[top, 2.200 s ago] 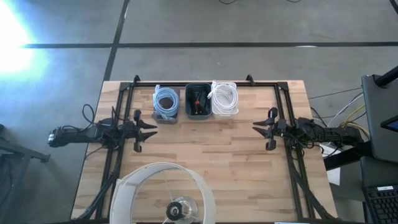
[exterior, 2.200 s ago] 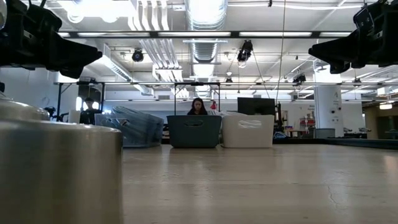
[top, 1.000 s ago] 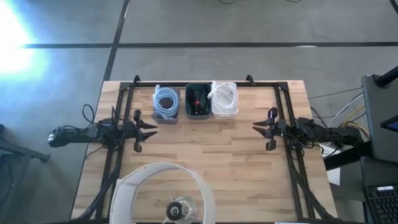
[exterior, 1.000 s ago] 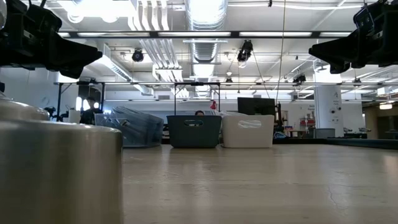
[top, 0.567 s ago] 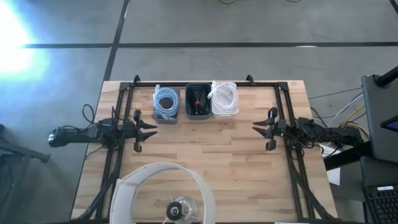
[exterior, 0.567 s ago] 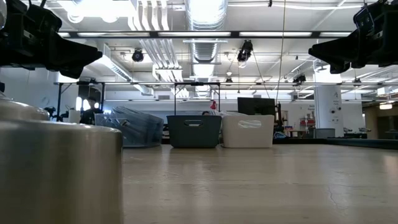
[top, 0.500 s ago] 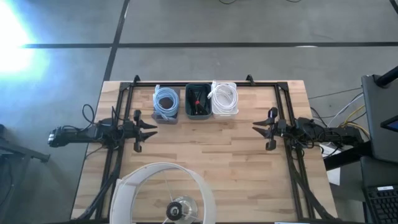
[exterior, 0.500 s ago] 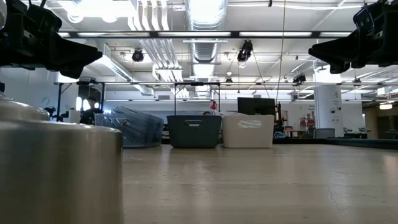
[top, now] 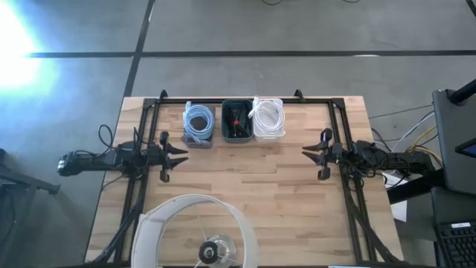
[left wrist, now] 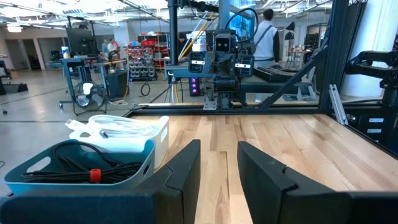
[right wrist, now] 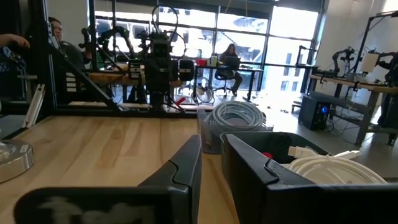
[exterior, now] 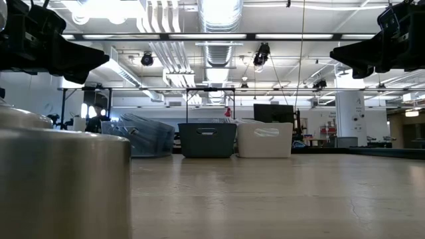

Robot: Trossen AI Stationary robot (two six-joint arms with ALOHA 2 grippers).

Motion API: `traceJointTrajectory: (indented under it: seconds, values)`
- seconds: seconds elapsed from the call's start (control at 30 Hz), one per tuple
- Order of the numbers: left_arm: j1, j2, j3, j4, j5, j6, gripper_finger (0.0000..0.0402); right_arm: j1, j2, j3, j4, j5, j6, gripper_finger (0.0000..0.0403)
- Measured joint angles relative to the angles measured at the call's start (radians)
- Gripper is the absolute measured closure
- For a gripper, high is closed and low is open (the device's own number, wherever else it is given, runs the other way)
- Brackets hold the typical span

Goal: Sort HDMI cables
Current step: Return to Home Position

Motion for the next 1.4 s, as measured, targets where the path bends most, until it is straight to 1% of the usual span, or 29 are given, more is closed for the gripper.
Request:
traceJointTrajectory:
  seconds: [0.13,0.53,0.83,1.4]
  values:
    - [0.000,0.000,0.000,0.000,0.000,0.000,0.0291,0.000,0.000,0.000,0.000,0.000,0.000,0.0339]
    - [0.000,0.000,0.000,0.000,0.000,0.000,0.0291,0.000,0.000,0.000,0.000,0.000,0.000,0.0319]
    - [0.000,0.000,0.000,0.000,0.000,0.000,0.0291,0.000,0.000,0.000,0.000,0.000,0.000,0.0312]
    - [0.000,0.000,0.000,0.000,0.000,0.000,0.0291,0.000,0.000,0.000,0.000,0.000,0.000,0.0338]
